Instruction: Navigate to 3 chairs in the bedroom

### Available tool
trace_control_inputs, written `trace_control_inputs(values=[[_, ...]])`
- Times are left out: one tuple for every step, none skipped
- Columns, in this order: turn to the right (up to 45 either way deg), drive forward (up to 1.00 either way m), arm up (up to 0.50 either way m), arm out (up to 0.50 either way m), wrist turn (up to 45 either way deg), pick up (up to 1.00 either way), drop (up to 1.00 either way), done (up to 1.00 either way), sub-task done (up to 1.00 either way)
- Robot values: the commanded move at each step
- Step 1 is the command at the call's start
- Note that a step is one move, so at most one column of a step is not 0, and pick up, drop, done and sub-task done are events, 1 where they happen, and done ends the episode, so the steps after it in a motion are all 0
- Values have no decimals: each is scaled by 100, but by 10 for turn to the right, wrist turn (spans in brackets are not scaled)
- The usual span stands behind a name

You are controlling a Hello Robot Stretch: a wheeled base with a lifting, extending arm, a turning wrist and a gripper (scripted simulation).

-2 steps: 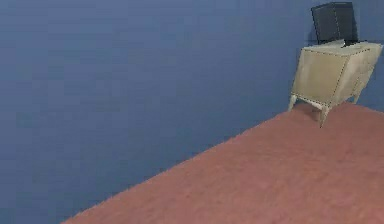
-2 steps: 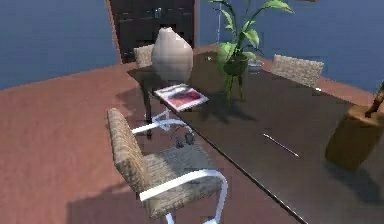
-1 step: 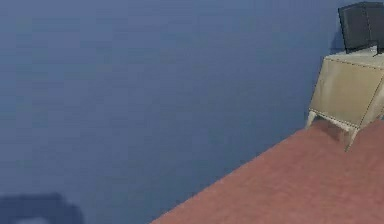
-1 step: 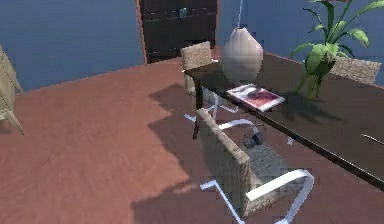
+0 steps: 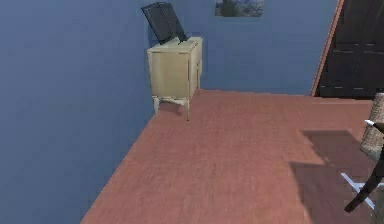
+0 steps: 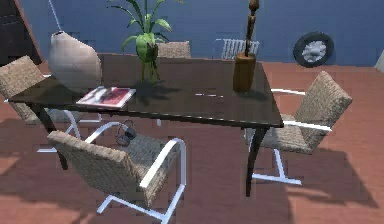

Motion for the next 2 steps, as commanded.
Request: trace_control_inputs(values=[[30,0,0,0,0,0,0,0,0],[0,75,0,0,0,0,0,0,0]])
